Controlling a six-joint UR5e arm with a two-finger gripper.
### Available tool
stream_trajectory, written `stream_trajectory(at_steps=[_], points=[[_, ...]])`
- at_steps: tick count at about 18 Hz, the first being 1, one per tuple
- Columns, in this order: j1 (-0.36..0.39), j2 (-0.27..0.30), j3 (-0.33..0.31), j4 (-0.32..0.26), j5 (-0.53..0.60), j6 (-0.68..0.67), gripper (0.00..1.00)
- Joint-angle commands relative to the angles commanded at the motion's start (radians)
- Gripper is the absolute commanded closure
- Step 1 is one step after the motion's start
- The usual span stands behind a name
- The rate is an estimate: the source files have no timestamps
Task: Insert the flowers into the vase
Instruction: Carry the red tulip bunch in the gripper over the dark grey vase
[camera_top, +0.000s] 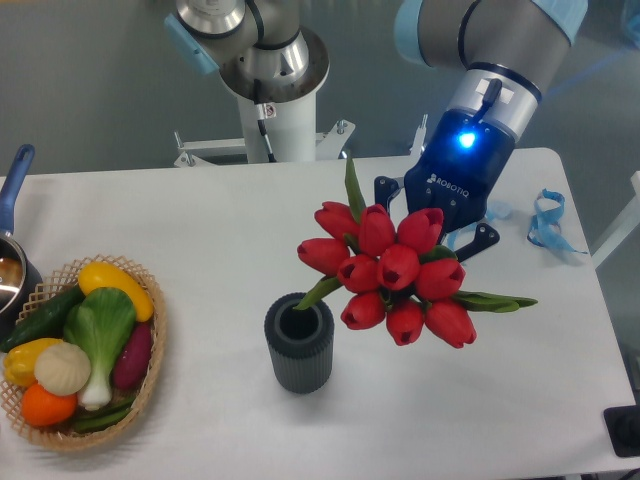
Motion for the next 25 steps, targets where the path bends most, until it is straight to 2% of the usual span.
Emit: stream_trajectory(at_steps=[2,11,19,21,25], points=[[-0.005,0.003,-0.02,0.014,0.0,0.003,0.77],[-0.011,0.002,-0.017,0.02,-0.011,-0.003,0.77],[-0.051,-0.032,-0.052,0.021,-0.262,0.006,0.77],[-0.052,-0.04,-0.075,0.049,-0.313,0.026,0.77],[-0.058,-0.049,-0.09,0.051,-0.339,0.035,0.81]])
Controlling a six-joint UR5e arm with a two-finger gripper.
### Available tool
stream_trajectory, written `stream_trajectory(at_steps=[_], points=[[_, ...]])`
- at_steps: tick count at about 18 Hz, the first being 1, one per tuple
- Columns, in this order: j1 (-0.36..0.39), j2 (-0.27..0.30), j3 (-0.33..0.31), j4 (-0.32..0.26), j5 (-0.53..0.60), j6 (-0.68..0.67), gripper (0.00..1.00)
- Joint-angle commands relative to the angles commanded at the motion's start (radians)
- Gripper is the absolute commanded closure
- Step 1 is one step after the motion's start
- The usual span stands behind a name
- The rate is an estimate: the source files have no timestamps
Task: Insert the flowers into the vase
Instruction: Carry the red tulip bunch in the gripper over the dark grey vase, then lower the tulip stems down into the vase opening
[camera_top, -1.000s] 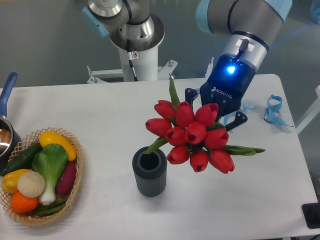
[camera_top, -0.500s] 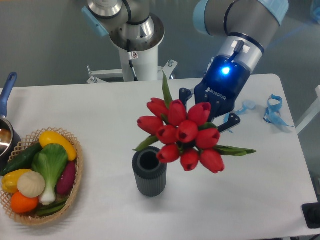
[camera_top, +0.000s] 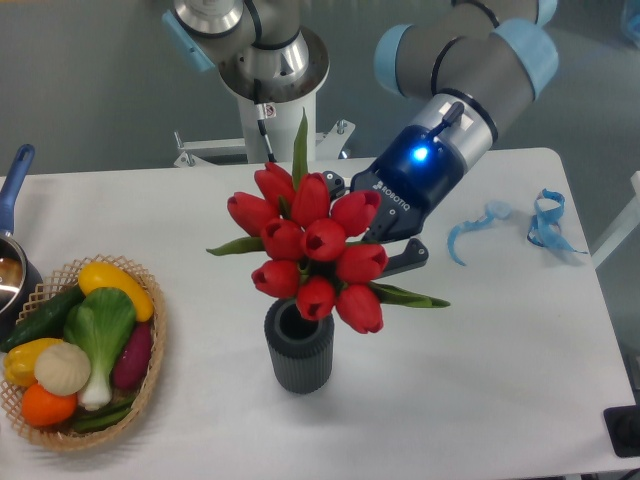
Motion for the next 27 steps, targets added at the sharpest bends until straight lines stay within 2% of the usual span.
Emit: stream_trajectory(at_steps=[5,16,24,27], points=[[-0.006,-0.017,-0.047,0.005,-0.002,0.064,0.81],[-0.026,-0.026,-0.066,0.006,-0.023,0.084,0.81],[-0.023,-0.029,-0.152,0.006,-0.034,0.153,0.81],[-0.022,-0.043,-0.184,0.006,-0.034,0.224,0.8]])
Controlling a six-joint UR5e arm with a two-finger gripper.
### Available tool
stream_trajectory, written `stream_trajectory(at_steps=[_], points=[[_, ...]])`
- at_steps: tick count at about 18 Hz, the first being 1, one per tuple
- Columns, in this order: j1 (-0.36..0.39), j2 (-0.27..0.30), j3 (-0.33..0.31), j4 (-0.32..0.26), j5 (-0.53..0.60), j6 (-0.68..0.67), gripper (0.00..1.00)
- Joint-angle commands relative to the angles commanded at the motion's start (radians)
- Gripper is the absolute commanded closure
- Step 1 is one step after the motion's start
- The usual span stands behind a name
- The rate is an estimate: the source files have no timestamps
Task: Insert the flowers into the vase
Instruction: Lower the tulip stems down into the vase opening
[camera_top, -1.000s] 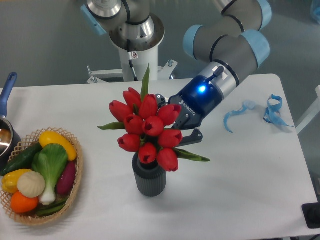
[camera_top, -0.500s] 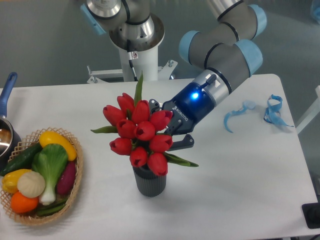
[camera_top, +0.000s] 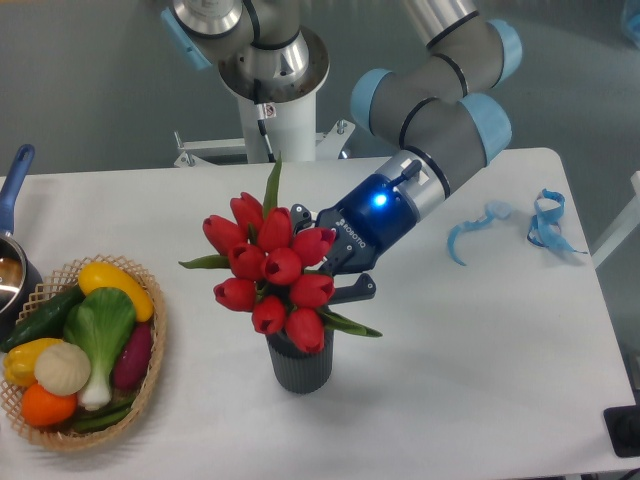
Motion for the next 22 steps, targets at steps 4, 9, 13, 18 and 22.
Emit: stream_trajectory(at_steps=[4,9,13,18,22], points=[[0.009,-0.009,-0.032,0.0,0.002,0.006,0.8],[0.015,-0.044,-0.066,0.002,0.002,0.069,0.77],[0.031,-0.063,-0.075,0.0,0.002,0.13,0.67],[0.051,-0.068,-0.103,0.0,0.003,0.221,0.48],[0.055,-0.066,-0.115,0.0,0.011,0.227,0.22]])
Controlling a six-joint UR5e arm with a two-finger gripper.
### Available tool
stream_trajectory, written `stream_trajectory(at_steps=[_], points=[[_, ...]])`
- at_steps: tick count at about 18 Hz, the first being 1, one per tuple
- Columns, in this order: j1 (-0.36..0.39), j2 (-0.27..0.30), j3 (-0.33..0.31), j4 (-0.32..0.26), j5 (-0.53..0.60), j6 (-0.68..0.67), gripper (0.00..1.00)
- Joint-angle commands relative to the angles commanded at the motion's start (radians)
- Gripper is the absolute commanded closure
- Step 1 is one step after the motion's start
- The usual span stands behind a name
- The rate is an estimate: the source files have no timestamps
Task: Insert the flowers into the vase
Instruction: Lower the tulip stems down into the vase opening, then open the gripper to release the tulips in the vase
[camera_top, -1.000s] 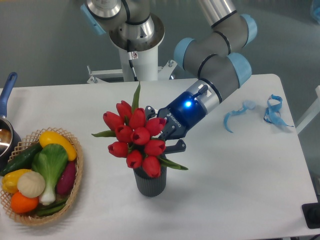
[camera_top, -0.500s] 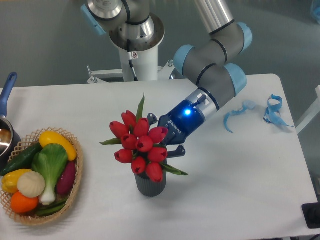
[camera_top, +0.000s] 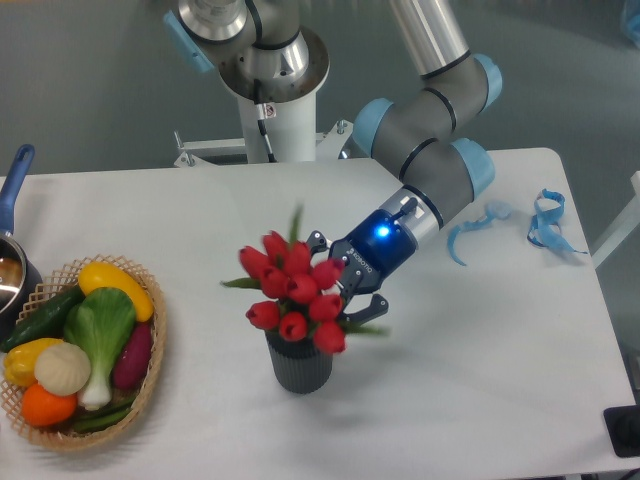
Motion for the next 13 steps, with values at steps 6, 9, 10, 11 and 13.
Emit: stream_trajectory(at_steps=[6,9,10,11,13], points=[[0.008,0.014,0.001,0.005,0.084,0.011,0.0],[0.011,0.049,0.009,0.011,0.168,0.04,0.0],[0.038,0.06,0.034,0.027,0.263,0.041,0.0],[0.06,0.072,0.035,0.031,0.281,0.044,0.0],[0.139,0.106,0.037,0.032,0.285,0.067,0.0]])
